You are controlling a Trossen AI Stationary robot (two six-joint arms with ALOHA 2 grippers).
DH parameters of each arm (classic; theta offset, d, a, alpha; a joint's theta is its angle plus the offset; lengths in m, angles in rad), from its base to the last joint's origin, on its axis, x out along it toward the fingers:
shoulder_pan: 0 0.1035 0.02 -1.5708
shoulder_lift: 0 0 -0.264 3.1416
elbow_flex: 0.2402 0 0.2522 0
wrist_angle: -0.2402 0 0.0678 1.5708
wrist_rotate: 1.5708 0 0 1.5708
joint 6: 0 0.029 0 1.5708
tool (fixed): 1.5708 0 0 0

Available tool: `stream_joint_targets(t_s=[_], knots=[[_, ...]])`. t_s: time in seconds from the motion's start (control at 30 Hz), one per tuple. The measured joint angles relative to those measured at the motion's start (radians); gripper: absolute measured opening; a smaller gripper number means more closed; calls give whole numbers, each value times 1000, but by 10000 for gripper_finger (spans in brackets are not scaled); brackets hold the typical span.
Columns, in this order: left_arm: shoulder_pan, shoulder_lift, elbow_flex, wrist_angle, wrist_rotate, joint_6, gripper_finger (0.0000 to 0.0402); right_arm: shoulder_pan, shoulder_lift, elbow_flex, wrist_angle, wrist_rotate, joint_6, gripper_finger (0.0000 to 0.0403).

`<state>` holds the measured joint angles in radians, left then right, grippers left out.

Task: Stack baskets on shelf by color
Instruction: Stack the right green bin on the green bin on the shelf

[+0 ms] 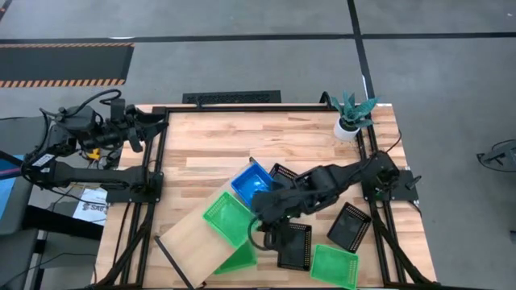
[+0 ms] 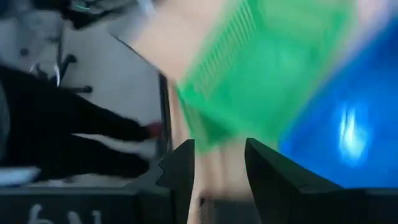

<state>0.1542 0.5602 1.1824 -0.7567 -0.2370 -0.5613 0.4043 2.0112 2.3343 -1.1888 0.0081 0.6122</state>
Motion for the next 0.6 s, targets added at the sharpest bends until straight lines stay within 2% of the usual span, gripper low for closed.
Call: stream_joint_targets(t_s=[0.1, 0.23, 0.47, 0.6], knots=[[0, 0, 0, 1, 19, 0, 254, 37, 4, -4, -99, -63, 271, 158], [0, 0, 0, 7, 49, -7, 254, 156, 4, -3, -190, -77, 536, 156], [0, 4, 0, 48, 57, -26, 254, 398, 4, -3, -210, 126, 966, 176], [0, 16, 0, 171, 144, -38, 254, 492, 28, -11, -232, 206, 1115, 193]])
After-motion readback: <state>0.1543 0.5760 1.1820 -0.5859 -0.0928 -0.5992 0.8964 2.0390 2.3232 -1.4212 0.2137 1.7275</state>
